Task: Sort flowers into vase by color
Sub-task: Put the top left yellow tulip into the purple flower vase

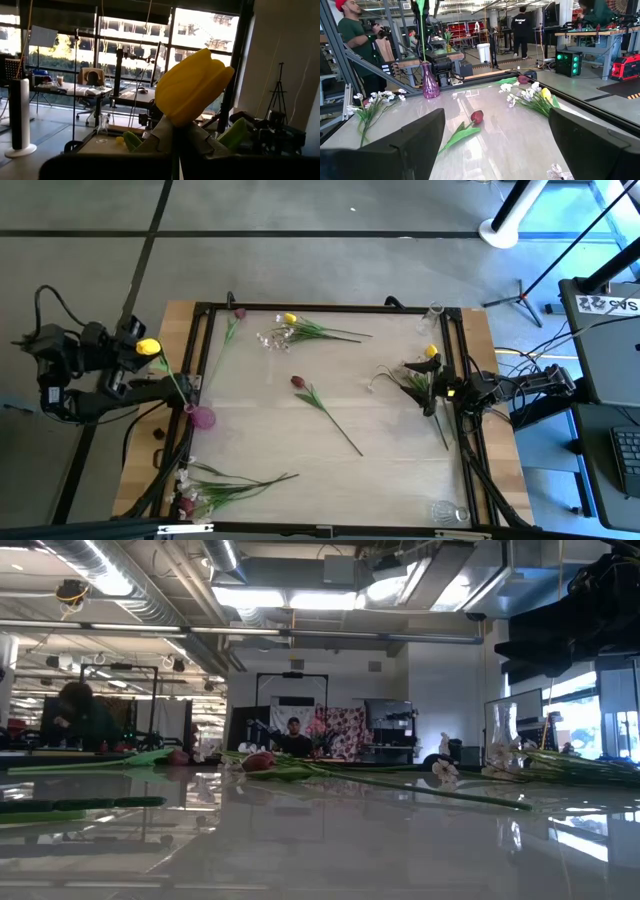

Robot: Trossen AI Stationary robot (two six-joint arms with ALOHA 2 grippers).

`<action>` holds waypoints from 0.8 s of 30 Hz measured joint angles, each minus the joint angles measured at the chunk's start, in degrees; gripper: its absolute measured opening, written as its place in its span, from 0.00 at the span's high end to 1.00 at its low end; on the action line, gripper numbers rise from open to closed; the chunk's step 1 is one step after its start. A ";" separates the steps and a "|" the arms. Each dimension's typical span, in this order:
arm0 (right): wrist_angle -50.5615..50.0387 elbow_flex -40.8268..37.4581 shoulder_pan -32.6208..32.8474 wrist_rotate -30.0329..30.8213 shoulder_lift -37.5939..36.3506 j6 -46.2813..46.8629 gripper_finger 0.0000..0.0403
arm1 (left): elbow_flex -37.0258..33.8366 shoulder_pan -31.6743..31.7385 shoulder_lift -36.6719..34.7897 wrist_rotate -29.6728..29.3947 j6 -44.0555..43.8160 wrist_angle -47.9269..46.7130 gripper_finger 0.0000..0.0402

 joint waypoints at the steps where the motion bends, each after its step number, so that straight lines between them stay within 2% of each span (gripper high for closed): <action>1: 0.00 0.00 0.00 0.00 0.00 0.00 0.12 | 0.00 0.00 0.00 0.00 0.00 -0.73 0.99; 11: 0.00 0.00 0.00 -0.01 0.00 0.02 0.12 | -0.31 0.00 0.00 0.10 -0.54 -4.92 0.98; 17: 0.00 0.00 0.00 -0.01 0.00 0.01 0.12 | -0.37 0.02 0.00 0.43 -2.88 -14.48 0.98; 24: 0.00 0.00 0.00 0.00 0.00 0.01 0.12 | -0.37 0.01 0.00 -0.25 -8.00 -25.00 0.88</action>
